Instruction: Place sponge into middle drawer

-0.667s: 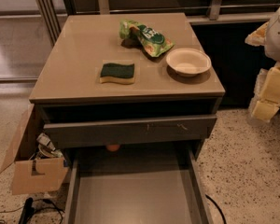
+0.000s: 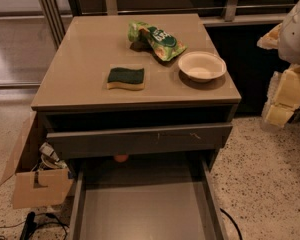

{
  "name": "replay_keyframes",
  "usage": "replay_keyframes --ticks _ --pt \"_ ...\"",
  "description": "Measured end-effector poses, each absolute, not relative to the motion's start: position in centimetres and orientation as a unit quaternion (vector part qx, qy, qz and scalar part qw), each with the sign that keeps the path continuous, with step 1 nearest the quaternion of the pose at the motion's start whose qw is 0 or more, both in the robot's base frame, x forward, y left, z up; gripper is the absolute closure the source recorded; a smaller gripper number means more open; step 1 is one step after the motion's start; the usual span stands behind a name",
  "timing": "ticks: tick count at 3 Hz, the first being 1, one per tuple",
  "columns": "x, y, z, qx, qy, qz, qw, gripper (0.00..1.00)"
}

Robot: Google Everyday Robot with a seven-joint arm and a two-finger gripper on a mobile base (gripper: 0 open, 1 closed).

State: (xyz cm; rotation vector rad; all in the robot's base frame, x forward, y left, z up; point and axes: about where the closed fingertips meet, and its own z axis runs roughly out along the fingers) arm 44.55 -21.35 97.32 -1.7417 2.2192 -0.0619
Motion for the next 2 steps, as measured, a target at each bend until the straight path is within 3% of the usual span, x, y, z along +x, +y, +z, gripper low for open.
replay_keyframes --ticks 1,2 --pt "46.2 -21.7 96.8 -0.613 0.77 0.001 0.176 0.0" --pt "48.5 -19.7 95.5 -0.616 0.743 0.101 0.241 0.0"
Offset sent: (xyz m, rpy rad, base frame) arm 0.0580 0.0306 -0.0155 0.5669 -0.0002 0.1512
